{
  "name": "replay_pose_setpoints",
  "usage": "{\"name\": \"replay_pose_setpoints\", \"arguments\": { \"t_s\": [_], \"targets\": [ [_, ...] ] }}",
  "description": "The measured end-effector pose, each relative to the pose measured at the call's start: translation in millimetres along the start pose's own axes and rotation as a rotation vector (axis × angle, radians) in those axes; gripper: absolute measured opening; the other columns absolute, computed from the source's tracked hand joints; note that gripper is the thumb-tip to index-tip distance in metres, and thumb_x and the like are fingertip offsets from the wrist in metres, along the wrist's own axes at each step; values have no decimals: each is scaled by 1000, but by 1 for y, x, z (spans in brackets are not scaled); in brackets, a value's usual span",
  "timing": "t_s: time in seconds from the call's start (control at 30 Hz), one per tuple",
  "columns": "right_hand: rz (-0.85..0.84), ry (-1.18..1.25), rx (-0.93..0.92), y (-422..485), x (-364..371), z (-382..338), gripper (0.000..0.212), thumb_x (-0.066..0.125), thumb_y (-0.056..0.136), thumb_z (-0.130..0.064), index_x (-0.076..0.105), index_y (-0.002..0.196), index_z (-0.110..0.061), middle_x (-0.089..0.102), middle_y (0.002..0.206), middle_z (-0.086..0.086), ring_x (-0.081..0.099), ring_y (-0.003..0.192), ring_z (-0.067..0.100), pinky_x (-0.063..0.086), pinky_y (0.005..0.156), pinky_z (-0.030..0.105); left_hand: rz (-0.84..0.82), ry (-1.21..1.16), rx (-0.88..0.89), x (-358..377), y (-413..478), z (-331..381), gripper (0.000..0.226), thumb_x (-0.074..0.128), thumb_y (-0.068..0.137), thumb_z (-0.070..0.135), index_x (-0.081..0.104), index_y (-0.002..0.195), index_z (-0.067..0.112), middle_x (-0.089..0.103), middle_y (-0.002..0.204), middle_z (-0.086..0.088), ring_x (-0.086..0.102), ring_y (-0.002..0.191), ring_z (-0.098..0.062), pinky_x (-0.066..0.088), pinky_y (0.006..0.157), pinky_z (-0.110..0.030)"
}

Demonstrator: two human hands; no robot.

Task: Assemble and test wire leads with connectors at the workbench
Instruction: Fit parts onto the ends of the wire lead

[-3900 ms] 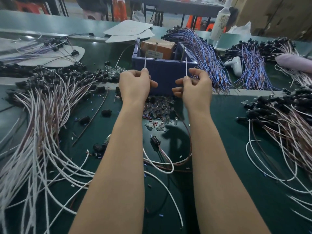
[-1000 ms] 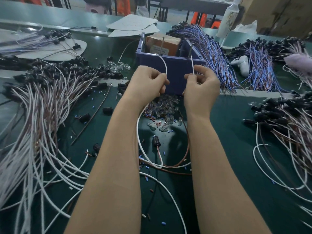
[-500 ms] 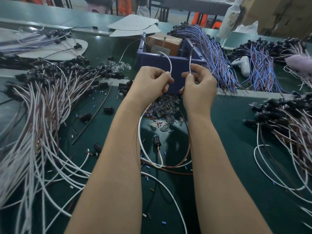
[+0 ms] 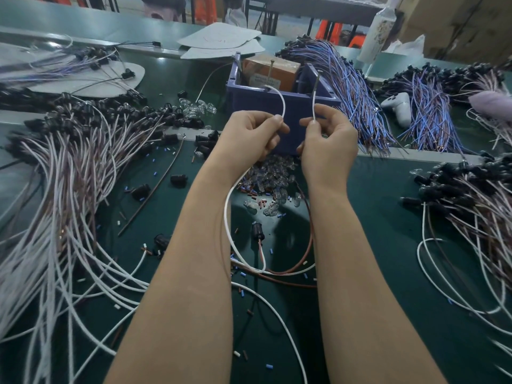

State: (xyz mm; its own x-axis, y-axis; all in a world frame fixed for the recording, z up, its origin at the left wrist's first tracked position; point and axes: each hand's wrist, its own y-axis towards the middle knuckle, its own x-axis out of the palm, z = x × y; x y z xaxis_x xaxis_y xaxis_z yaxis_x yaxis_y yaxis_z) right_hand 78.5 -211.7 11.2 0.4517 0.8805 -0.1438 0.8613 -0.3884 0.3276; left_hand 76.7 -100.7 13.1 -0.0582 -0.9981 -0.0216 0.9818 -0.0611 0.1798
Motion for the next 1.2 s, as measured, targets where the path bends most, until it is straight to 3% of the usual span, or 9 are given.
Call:
{"name": "replay_pose_setpoints", "arguments": {
  "t_s": [0.43,0.9,1.2],
  "targets": [
    [-1,-5,-1,1,-1,-1,23,48,91,-3,61,108,-11,67,86,-3,61,76,24,52,83,49,-4,57,33,1,2,-3,29,48,98,16,64,76,11,42,46,8,30,39,-5,25,41,-16],
    [-16,-3,1,-1,-2,-1,23,48,92,-3,60,108,-12,67,87,-3,60,75,23,53,82,47,43,-37,-6,0,1,-5,29,45,99,14,62,75,9,43,43,11,29,37,-3,25,40,-14],
    [-14,-3,1,1,-2,-1,21,48,92,-3,60,106,-14,67,86,-4,62,76,25,53,81,47,90,84,-110,-3,-1,3,30,47,97,14,62,72,8,43,39,11,30,33,-3,26,38,-14]
  ]
}}
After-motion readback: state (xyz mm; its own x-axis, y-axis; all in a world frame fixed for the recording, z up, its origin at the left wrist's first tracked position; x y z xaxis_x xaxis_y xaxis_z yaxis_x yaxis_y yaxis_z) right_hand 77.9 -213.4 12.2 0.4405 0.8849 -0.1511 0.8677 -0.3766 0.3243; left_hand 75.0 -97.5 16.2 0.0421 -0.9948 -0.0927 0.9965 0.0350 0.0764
